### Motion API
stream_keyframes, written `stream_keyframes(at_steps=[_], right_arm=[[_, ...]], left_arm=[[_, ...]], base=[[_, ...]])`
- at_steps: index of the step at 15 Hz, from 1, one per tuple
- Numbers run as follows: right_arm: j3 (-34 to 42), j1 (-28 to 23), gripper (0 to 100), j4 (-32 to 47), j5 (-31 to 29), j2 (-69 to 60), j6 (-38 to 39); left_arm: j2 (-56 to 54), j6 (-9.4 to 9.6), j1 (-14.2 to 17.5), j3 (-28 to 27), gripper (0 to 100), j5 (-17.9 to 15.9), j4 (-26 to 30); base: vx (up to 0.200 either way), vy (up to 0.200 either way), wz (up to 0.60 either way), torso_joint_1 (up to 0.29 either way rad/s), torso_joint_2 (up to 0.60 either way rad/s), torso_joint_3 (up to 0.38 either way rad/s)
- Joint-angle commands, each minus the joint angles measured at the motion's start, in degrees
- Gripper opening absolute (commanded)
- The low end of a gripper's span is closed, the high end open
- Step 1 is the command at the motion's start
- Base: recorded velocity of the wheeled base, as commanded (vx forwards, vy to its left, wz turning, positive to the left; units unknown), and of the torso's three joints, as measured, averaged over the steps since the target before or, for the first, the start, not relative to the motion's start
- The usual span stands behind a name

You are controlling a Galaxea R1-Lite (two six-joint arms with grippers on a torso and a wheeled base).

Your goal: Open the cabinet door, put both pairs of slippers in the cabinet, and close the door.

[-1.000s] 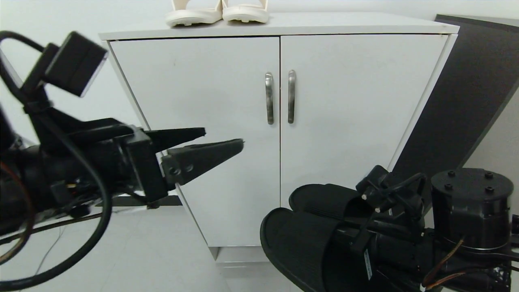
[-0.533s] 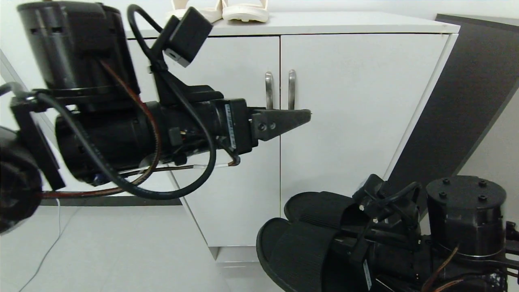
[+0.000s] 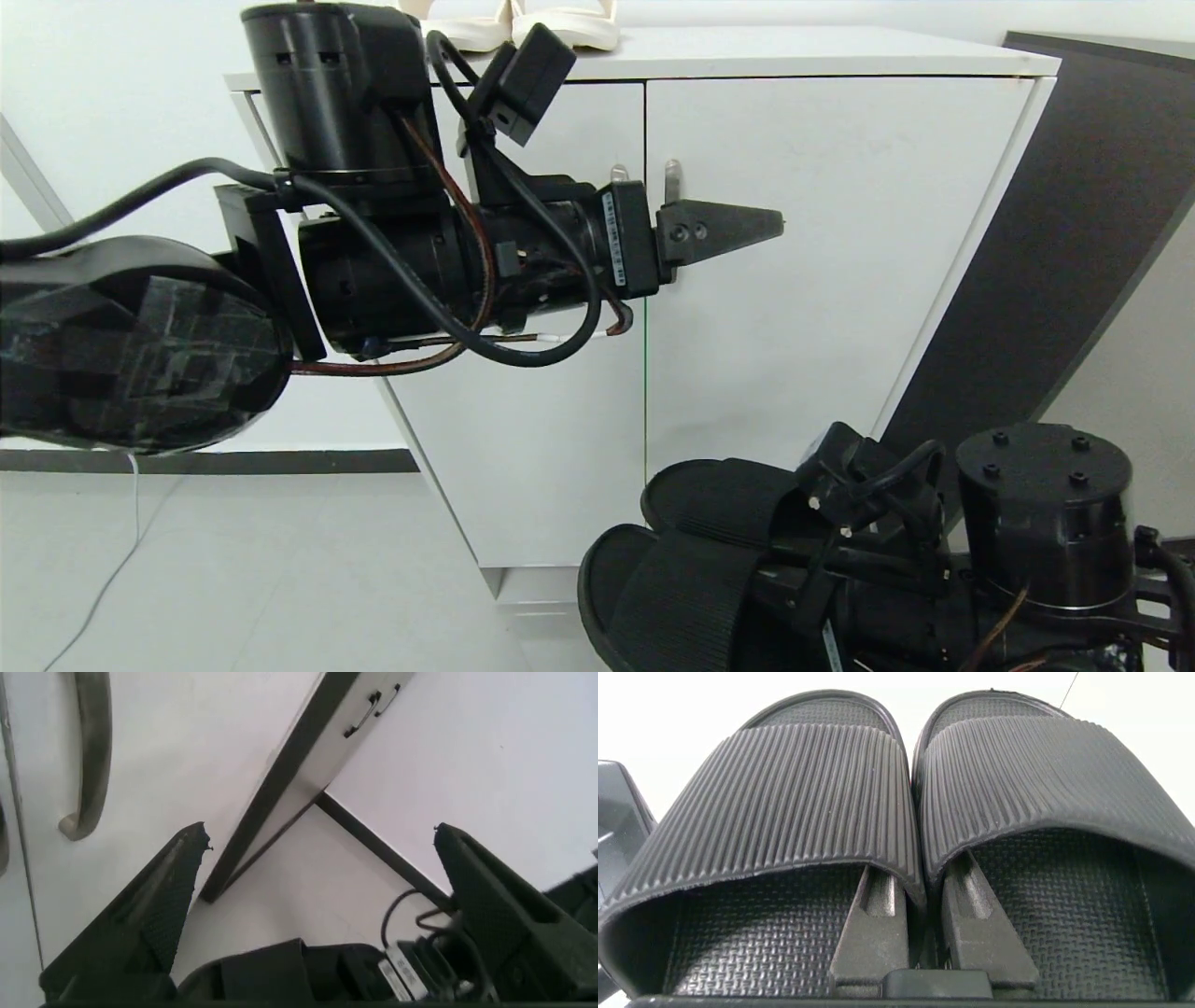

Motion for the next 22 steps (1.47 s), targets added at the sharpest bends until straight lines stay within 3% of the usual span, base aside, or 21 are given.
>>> stream_keyframes(at_steps=[1, 7, 12, 22], right_arm=[[-0.1, 0.3, 0, -0.1, 0.0, 0.5, 0.0], [-0.1, 0.5, 0, -0.3, -0.1, 0.5, 0.0], [0.0, 0.5, 0, -0.4, -0.1, 0.6, 0.0], [0.2, 0.5, 0, -0.5, -0.1, 0.8, -0.1]], left_arm=[[1.8, 0.12, 0.3, -0.9, 100, 0.3, -0.7], [5.4, 0.38, 1.3, -4.6, 100, 6.4, -1.3], [7.2, 1.35, 3.0, -6.1, 100, 7.9, -1.3], [10.8, 1.17, 3.9, -9.4, 100, 9.0, -1.6]], base=[[0.0, 0.0, 0.0, 0.0, 0.0, 0.0], [0.0, 0.0, 0.0, 0.0, 0.0, 0.0], [0.0, 0.0, 0.0, 0.0, 0.0, 0.0], [0.0, 0.0, 0.0, 0.0, 0.0, 0.0]])
